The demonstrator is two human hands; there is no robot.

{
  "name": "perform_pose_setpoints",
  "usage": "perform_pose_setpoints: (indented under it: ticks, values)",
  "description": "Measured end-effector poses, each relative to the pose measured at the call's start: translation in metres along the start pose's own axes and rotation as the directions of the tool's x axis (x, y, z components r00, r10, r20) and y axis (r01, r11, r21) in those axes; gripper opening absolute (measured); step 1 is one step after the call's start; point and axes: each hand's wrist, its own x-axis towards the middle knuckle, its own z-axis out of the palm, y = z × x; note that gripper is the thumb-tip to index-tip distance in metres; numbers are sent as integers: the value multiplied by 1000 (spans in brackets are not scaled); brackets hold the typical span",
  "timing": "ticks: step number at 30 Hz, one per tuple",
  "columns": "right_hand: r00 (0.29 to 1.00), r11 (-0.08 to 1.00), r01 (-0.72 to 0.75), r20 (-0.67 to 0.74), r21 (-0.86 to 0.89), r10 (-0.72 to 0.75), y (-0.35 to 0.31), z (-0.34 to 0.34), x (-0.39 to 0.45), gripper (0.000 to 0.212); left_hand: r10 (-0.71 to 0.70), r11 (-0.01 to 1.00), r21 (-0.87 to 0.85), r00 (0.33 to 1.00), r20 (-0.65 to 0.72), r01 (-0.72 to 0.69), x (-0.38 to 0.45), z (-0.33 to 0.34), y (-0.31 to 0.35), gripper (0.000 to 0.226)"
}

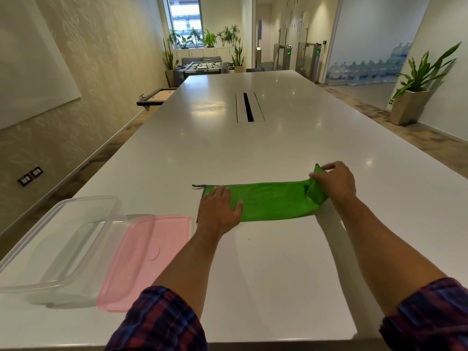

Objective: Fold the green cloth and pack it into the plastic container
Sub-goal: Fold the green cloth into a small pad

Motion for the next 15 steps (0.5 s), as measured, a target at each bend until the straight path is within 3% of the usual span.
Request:
perform_pose_setpoints:
  ticks: [5, 9, 12, 14, 15]
  values:
    - [989, 956, 146, -33, 254, -142, -25, 19, -19, 40, 16, 999, 33, 1000, -8, -16, 1, -1, 1, 63]
    - [971, 932, 224, 15, 285, -239, -45, 42, -39, 36, 27, 999, 42, 1000, 9, -27, 5, -4, 2, 60]
    - [953, 917, 270, 50, 295, -297, -59, 61, -53, 35, 10, 998, 69, 1000, -29, -8, 11, -16, 8, 44]
    - [937, 900, 314, 57, 302, -346, -67, 72, -63, 35, -12, 1000, -15, 997, -76, 11, 17, -24, 16, 35]
    - [927, 892, 334, 64, 305, -369, -71, 77, -69, 34, -46, 990, -136, 995, -86, 34, 21, -26, 19, 34]
